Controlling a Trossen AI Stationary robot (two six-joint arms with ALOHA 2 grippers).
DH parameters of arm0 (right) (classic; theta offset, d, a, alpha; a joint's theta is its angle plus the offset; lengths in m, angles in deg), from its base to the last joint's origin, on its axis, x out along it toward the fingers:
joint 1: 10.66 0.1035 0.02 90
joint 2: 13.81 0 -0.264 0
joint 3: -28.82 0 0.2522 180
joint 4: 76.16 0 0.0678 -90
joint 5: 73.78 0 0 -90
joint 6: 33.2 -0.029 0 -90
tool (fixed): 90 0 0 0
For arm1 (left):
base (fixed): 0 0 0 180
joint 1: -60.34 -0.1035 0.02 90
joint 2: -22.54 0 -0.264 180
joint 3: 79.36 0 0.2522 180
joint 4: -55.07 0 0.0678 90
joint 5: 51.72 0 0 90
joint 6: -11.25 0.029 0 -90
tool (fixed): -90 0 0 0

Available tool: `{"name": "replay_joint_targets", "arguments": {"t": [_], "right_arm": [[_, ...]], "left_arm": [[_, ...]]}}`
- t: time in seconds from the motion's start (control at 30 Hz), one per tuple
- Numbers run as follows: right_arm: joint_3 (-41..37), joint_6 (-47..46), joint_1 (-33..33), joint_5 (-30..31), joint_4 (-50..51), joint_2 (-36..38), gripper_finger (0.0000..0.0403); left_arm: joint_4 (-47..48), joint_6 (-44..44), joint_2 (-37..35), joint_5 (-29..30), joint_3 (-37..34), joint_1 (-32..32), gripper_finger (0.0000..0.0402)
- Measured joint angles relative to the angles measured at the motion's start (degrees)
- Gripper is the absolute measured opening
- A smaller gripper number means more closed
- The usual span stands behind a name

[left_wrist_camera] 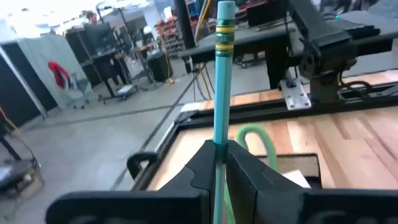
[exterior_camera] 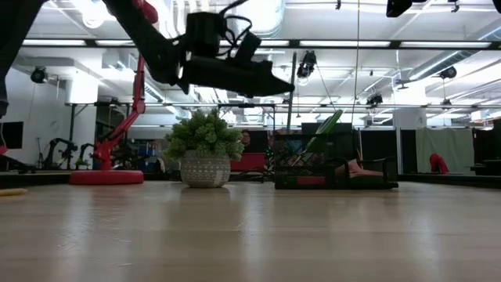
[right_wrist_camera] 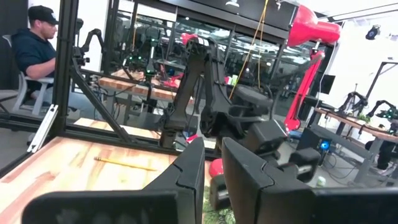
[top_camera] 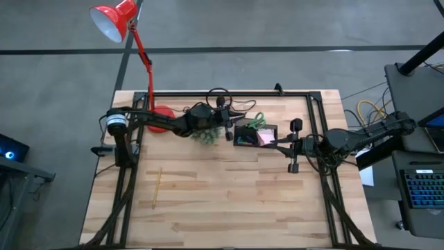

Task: Pick and place office supplies into organizer
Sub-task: Put the blue pencil into the black desk organizer, then put the yellow pencil into the black desk organizer

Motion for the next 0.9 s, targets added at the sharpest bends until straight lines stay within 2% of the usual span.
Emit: {"name": "replay_joint_targets", "arguments": {"t": [0.4,0.9], "right_arm": [[0.0,0.2,0.0,0.0,0.2,0.0,0.0047],[0.0,0.1,0.0,0.0,0.2,0.0,0.0047]], "left_arm": [[0.2,-7.3,1.4,0.5,-0.2,-1.5,0.001],[4.0,-9.3,1.4,1.2,-0.2,-1.6,0.0107]]}}
